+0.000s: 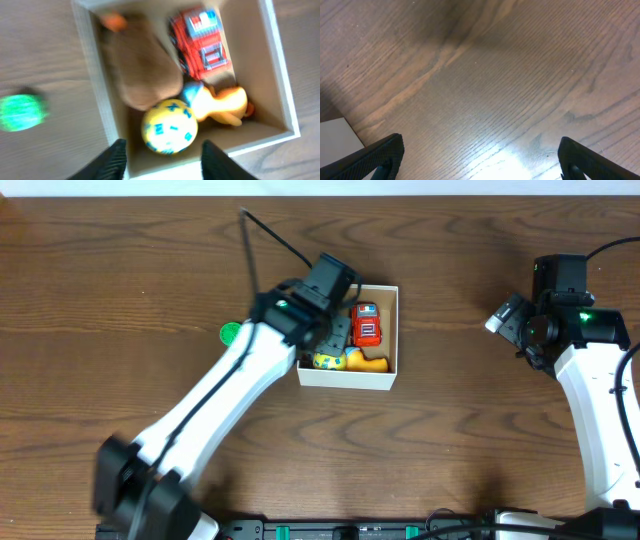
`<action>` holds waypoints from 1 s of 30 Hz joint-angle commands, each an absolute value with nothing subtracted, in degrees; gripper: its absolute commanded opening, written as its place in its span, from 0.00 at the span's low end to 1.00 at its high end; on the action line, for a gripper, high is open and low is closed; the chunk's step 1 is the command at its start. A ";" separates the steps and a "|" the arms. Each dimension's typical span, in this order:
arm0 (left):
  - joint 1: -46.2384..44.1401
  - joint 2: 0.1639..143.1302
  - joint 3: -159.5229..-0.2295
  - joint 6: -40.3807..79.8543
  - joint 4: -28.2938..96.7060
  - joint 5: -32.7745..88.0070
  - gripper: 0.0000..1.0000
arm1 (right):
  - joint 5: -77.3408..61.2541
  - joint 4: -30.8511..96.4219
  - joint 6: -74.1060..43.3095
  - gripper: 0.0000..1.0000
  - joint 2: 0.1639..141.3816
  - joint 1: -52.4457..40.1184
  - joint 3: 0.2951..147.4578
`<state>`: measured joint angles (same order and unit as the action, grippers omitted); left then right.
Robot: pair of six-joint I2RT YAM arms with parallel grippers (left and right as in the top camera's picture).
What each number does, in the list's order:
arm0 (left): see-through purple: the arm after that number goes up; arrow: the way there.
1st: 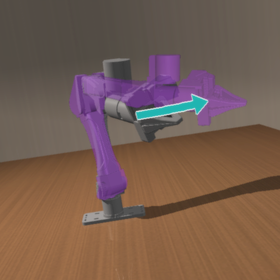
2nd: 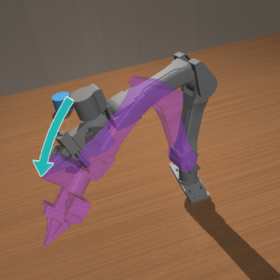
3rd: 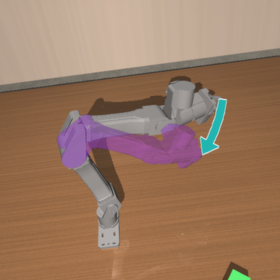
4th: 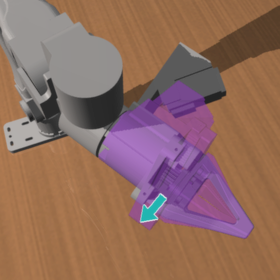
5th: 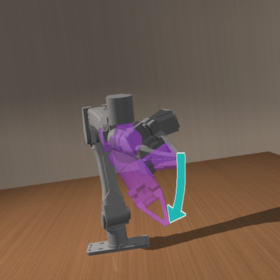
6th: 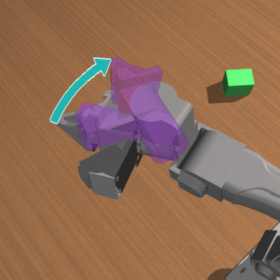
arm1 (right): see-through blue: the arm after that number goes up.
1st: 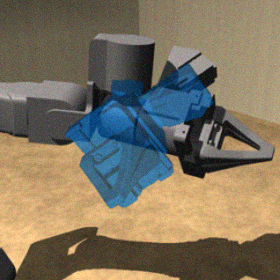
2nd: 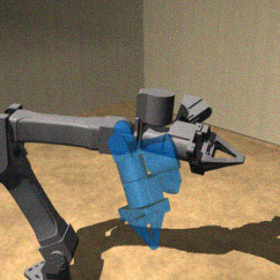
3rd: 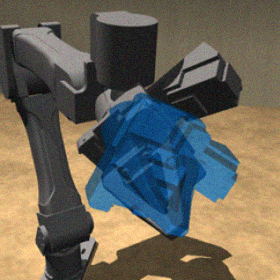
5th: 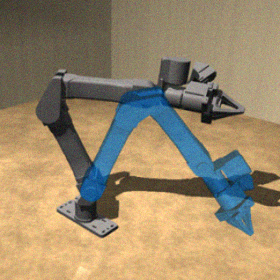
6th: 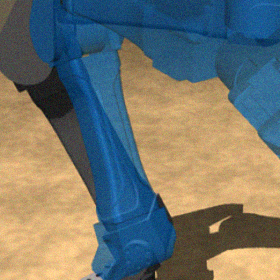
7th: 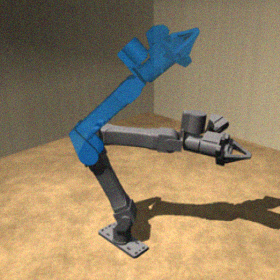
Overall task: Pack container
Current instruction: 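Move left gripper to the green round toy and grasp it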
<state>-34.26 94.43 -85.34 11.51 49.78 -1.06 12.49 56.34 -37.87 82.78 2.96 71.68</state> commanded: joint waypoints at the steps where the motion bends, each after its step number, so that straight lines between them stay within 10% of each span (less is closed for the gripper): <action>1: -33.32 89.23 -87.24 11.18 53.30 -12.62 0.54 | 13.06 56.40 -37.65 0.99 82.89 3.36 71.42; 30: -6.00 114.67 -81.69 4.49 45.08 0.69 0.65 | 13.06 56.40 -37.65 0.99 82.89 3.36 71.42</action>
